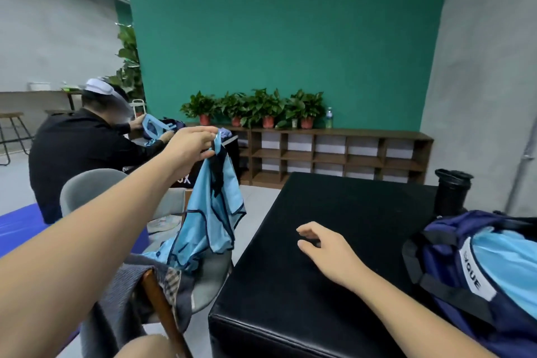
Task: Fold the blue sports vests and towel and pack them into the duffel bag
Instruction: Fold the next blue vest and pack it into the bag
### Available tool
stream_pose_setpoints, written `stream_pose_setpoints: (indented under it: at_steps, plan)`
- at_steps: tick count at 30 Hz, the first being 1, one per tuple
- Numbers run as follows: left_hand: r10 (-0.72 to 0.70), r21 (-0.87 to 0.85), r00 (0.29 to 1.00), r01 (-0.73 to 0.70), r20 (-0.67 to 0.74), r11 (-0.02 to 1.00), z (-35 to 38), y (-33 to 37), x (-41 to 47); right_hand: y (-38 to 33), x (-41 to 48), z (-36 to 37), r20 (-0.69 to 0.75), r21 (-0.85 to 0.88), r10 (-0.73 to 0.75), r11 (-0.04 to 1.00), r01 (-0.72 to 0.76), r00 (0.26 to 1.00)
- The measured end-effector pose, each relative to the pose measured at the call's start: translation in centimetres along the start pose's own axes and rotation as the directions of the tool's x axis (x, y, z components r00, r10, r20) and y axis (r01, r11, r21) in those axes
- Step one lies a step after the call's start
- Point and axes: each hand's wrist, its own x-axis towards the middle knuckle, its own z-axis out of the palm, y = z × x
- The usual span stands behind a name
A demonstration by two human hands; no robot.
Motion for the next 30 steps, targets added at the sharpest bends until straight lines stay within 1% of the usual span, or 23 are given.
stream_pose_setpoints:
  at_steps: [6,11,13,14,16,18,19,21,23,24,26,27,28,30]
  plan:
    - [0.157,-0.039,0.984,-0.154,0.087,0.987,3.7,9.8,-5.3,-7.4,-3.1,-5.1,-0.068,0.005,-0.079,0.997,0.08,0.995]
    - [0.254,-0.059,0.944,-0.247,0.212,0.967,6.9,15.7,-9.7,-11.2,-6.0,-7.3,-0.101,-0.019,-0.082,0.997,0.081,0.992]
    - [0.288,-0.067,0.927,-0.281,0.238,0.957,8.3,17.7,-11.6,-12.0,-7.3,-7.7,-0.105,-0.026,-0.077,0.997,0.074,0.992]
    - [0.301,-0.073,0.922,-0.292,0.243,0.954,9.0,18.5,-12.4,-12.4,-8.1,-7.8,-0.122,-0.025,-0.082,0.997,0.079,0.989]
    - [0.32,-0.086,0.914,-0.308,0.251,0.948,10.3,19.8,-13.7,-13.0,-9.9,-7.7,-0.241,-0.036,-0.134,0.991,0.129,0.961]
    - [0.327,-0.107,0.906,-0.309,0.269,0.945,11.5,20.7,-14.6,-13.4,-11.9,-7.5,-0.394,-0.106,-0.256,0.967,0.233,0.883]
    - [0.33,-0.115,0.9,-0.31,0.283,0.944,12.1,21.1,-15.0,-13.7,-12.9,-7.3,-0.432,-0.166,-0.336,0.942,0.293,0.837]
    - [0.332,-0.135,0.895,-0.305,0.299,0.943,13.4,21.7,-15.9,-14.4,-14.9,-6.9,-0.407,-0.326,-0.509,0.857,0.4,0.758]
    - [0.33,-0.156,0.892,-0.295,0.308,0.943,14.6,22.3,-16.9,-15.2,-16.5,-6.6,-0.314,-0.501,-0.632,0.744,0.442,0.709]
    - [0.326,-0.164,0.893,-0.288,0.311,0.944,15.2,22.6,-17.3,-15.3,-17.0,-6.4,-0.276,-0.572,-0.659,0.698,0.432,0.7]
    - [0.323,-0.188,0.889,-0.273,0.326,0.943,16.3,23.1,-18.1,-15.3,-17.5,-6.1,-0.242,-0.703,-0.687,0.611,0.363,0.686]
    - [0.322,-0.202,0.886,-0.266,0.333,0.943,16.7,23.4,-18.6,-15.2,-17.7,-6.0,-0.234,-0.741,-0.689,0.583,0.333,0.686]
    - [0.321,-0.211,0.885,-0.262,0.337,0.942,17.1,23.6,-19.0,-15.0,-17.8,-5.9,-0.23,-0.761,-0.681,0.571,0.308,0.695]
    - [0.327,-0.224,0.885,-0.263,0.331,0.938,17.7,24.1,-19.4,-14.5,-18.0,-6.2,-0.222,-0.763,-0.642,0.583,0.279,0.734]
